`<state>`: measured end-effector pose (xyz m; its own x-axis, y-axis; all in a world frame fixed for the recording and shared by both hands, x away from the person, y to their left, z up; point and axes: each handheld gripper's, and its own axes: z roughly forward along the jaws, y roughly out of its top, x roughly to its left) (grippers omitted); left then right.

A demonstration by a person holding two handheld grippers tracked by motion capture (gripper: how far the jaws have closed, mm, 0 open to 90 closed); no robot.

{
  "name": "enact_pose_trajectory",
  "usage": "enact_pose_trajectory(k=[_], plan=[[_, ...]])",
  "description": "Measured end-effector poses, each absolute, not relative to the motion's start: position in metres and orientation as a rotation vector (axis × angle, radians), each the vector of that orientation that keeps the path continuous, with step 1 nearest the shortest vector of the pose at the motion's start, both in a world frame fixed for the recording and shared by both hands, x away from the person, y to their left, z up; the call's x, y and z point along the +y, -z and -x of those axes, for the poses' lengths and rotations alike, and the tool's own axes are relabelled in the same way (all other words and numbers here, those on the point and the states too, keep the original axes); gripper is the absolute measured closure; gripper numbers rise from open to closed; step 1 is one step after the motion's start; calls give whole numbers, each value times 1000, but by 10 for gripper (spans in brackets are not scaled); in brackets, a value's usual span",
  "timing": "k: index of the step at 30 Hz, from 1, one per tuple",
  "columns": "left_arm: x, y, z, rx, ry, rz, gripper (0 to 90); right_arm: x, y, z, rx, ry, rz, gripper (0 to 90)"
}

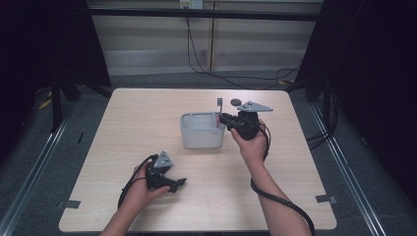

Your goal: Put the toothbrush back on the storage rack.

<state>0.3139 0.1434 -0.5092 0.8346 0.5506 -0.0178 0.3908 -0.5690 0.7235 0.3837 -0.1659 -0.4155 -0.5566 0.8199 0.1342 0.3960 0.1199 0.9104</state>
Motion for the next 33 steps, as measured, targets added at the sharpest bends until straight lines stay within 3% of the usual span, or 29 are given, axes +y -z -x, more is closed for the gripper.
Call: enact_pose_trajectory(k=[4, 8, 17, 33], plan=[[143, 509, -314, 684, -269, -2246, 153, -168, 415, -382, 2004, -1418, -1184, 701], [143, 509, -314, 684, -269, -2246, 153, -174, 414, -380, 1994, -1415, -1203, 562], [143, 509, -314, 684, -269, -2246, 153, -185, 416, -378, 2004, -1413, -1220, 394], [143, 509, -314, 683, -268, -2247, 153, -195, 416, -372, 2050, -1377, -1222, 308]])
